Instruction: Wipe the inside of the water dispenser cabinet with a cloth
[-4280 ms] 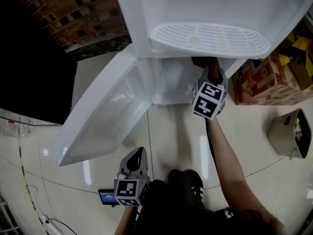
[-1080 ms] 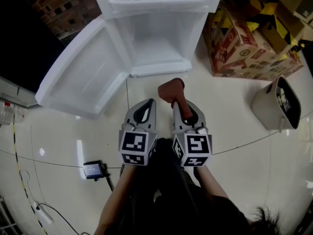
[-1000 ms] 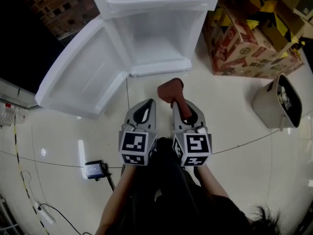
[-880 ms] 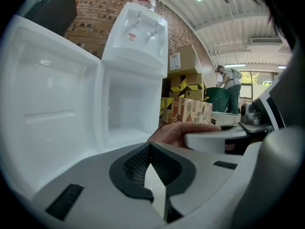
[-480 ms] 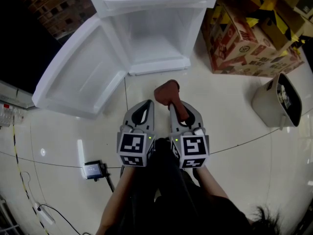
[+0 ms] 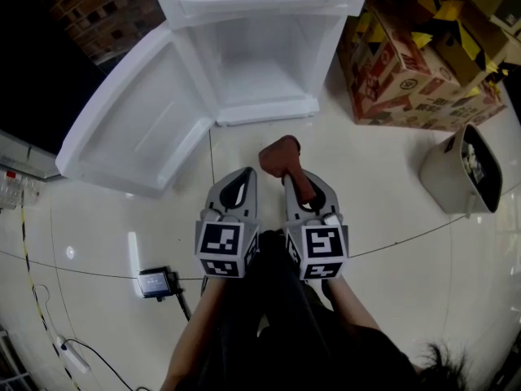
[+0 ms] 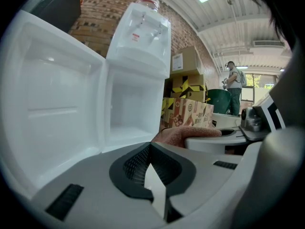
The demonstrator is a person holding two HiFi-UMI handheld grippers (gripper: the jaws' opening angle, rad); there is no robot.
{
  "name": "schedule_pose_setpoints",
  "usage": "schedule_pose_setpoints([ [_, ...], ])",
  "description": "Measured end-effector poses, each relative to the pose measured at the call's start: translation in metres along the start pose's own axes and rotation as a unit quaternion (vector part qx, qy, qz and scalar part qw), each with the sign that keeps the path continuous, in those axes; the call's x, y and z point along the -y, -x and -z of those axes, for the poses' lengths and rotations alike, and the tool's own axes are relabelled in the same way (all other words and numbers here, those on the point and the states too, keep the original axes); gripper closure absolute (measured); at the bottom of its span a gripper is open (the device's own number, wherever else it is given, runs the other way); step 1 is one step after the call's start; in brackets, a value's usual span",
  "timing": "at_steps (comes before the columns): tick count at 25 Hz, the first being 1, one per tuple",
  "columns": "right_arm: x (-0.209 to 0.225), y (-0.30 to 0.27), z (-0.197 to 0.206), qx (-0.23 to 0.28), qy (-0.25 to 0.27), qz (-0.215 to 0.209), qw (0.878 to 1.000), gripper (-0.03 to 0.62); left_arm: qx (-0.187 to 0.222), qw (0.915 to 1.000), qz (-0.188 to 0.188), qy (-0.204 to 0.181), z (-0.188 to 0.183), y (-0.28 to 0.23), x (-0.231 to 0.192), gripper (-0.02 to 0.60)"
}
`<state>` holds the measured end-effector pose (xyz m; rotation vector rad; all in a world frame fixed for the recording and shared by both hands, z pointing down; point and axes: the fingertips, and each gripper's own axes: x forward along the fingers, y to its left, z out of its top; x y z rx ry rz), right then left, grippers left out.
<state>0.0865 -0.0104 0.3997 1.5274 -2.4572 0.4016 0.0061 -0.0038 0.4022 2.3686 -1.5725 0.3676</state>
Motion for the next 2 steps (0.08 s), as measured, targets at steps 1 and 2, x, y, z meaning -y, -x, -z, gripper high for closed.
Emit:
schedule_pose_setpoints([
  [1,-0.0003,-0.0001,0.0010,-0.001,0.000,0.000,1.000,0.519,0.000,1.0000,-0.002,0.000,0.0018,0.0004,-0.0014,0.601],
  [2,-0.0006,-0.0001,0.0020,-0.003,-0.001,0.000,1.000,0.519,0.000,1.0000,-0.004,0.001,0.0036,0.0008,-0.0028,0.601],
])
